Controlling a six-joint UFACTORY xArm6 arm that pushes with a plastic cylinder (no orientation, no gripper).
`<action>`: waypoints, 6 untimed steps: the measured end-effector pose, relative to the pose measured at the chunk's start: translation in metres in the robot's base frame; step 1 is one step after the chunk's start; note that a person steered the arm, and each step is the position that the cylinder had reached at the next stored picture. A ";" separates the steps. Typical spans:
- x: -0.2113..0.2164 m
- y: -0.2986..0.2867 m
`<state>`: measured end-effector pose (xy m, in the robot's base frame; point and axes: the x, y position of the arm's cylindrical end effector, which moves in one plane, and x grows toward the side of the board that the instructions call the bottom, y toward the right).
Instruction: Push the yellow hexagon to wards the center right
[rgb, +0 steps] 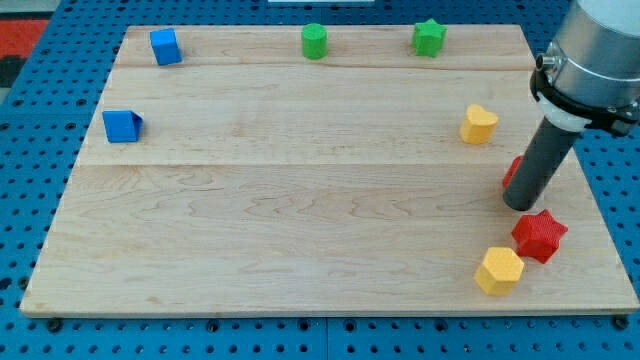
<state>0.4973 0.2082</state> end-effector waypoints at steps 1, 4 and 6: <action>-0.007 -0.001; -0.070 -0.043; -0.128 -0.038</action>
